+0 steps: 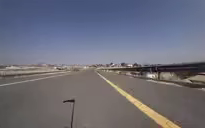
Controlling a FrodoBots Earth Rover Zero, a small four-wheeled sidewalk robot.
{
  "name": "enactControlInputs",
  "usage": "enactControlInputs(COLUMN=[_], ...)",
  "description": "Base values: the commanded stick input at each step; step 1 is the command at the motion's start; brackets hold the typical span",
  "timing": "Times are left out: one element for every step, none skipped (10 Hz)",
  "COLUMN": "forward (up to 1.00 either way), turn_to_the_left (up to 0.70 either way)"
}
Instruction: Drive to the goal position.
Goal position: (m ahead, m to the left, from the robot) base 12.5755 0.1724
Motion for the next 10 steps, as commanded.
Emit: enactControlInputs(forward=[1.00,1.00,1.00,1.00,1.00,1.00,1.00,1.00,1.00,1.00], turn_to_the_left=[0.02,0.00,0.00,0.00,0.00,0.00,0.02,0.03,0.03,0.02])
